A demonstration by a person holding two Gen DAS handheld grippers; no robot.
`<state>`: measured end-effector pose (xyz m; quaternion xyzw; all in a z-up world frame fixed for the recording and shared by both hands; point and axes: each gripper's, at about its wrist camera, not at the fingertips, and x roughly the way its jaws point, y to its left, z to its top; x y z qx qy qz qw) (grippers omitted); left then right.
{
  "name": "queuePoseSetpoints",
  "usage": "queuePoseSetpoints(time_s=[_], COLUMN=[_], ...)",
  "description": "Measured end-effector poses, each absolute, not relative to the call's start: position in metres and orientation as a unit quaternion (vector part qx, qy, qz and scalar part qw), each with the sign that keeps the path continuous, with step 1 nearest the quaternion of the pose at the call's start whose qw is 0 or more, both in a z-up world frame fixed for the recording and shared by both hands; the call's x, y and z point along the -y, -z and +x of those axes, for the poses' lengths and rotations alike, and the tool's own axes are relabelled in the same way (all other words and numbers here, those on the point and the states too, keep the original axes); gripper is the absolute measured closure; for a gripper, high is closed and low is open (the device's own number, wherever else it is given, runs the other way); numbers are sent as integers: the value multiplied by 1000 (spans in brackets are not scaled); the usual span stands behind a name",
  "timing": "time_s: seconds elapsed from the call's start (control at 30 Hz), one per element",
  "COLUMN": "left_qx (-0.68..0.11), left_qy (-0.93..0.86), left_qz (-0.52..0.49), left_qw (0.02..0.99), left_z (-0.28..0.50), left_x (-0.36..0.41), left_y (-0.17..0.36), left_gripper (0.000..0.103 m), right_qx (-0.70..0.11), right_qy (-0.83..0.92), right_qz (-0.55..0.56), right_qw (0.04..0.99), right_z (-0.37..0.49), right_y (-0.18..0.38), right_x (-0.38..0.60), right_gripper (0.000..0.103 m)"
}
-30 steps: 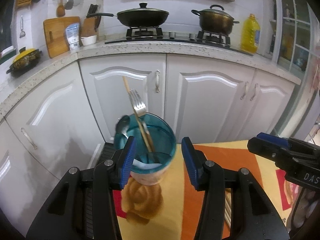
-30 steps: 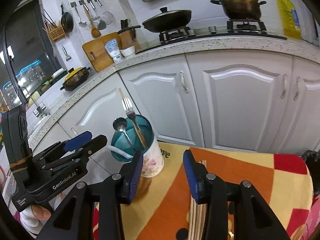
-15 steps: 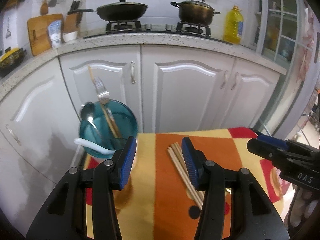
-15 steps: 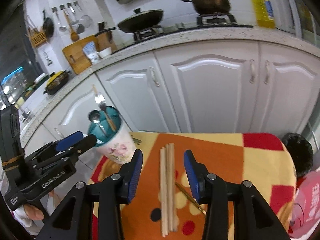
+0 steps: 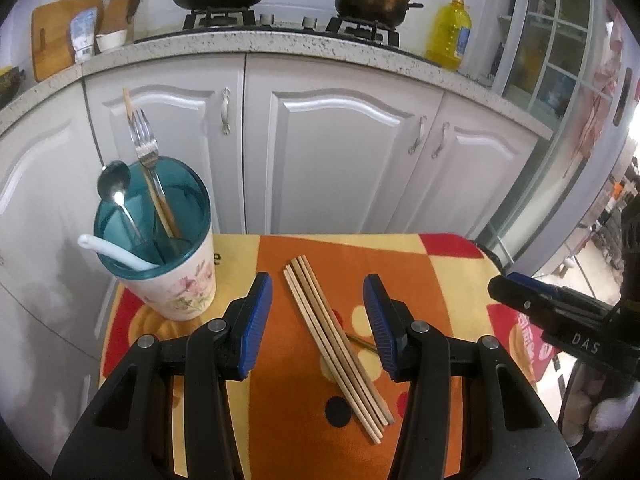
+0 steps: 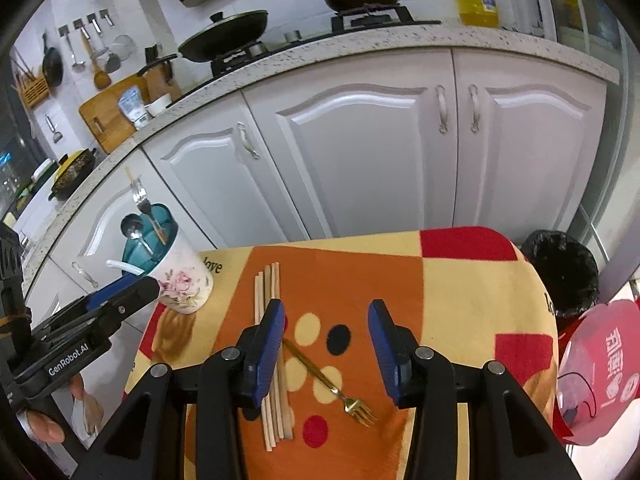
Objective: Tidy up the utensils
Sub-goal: 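Move both open grippers back over the wooden chopsticks on the cloth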
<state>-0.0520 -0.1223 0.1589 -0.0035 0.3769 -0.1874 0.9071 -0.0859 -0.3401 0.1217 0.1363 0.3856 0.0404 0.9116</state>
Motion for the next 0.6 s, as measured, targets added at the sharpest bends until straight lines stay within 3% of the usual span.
queuePoseSetpoints(time_s=[0.5, 0.6], left_qx=[-478, -488], left_qy=[184, 188], left_qz=[-54, -47], left_qw=[857, 851], left_z=[-25, -18], left_x=[106, 116], left_y=[-84, -72], left_gripper=[57, 57], right_qx=[-451, -462], right_qy=[-86, -101], right_qz=[138, 132], right_qw=[877, 871], right_z=[-63, -53], right_y=[-58, -47], right_x=[332, 322], right_gripper=[60, 64])
